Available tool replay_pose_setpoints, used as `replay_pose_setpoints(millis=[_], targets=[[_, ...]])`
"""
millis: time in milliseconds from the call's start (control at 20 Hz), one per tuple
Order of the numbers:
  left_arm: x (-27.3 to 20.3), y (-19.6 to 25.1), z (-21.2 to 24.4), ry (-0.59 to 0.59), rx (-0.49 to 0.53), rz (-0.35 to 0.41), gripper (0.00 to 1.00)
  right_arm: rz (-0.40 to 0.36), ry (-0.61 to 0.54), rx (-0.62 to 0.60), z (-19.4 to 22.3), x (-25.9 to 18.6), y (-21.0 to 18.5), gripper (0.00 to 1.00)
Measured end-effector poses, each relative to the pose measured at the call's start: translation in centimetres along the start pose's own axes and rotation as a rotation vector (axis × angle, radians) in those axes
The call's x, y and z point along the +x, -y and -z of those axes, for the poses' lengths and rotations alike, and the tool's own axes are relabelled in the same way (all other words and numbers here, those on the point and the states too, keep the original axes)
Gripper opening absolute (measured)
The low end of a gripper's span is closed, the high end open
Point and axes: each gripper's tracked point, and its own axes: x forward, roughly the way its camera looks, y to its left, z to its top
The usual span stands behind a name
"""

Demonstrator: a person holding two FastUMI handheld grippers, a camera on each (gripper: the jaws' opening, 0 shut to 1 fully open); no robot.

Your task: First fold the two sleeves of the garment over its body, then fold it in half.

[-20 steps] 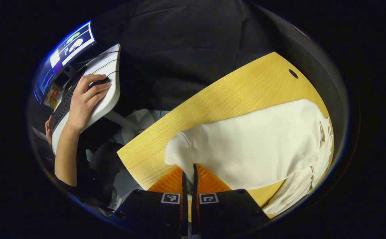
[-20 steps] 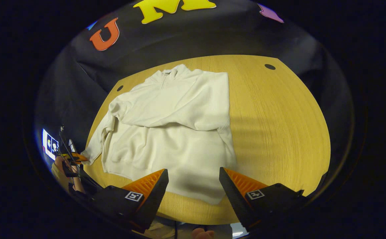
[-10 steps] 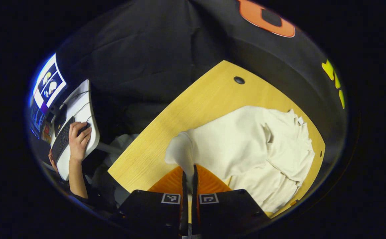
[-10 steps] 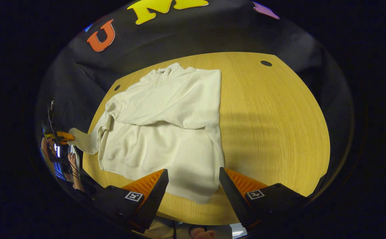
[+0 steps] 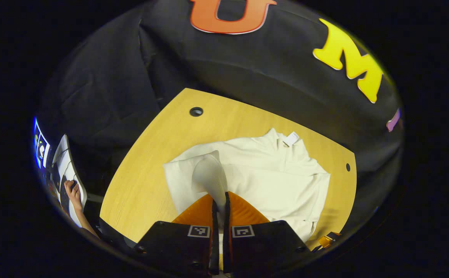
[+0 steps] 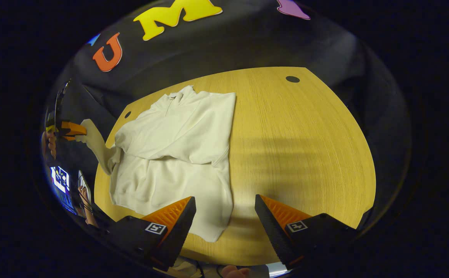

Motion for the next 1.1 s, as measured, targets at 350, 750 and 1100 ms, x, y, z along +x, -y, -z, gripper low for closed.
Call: replay_pose_setpoints(millis=[350, 750, 1100], targets=[[2.6, 14.8, 0.4, -0.013, 0.222, 0.133, 0.06, 0.043, -0.021, 0.061, 1.3, -0.8, 5.6, 0.96], [7.4, 28.6, 4.5, -0.089, 0.321, 0.25, 0.06, 0.098, -0.04, 0.086, 2.3, -1.3, 9.6, 0.93], [11.0, 32.6, 7.9, -0.199, 0.287, 0.305, 0.2, 0.129, -0.05, 0.084, 3.6, -1.7, 10.3, 0.93]])
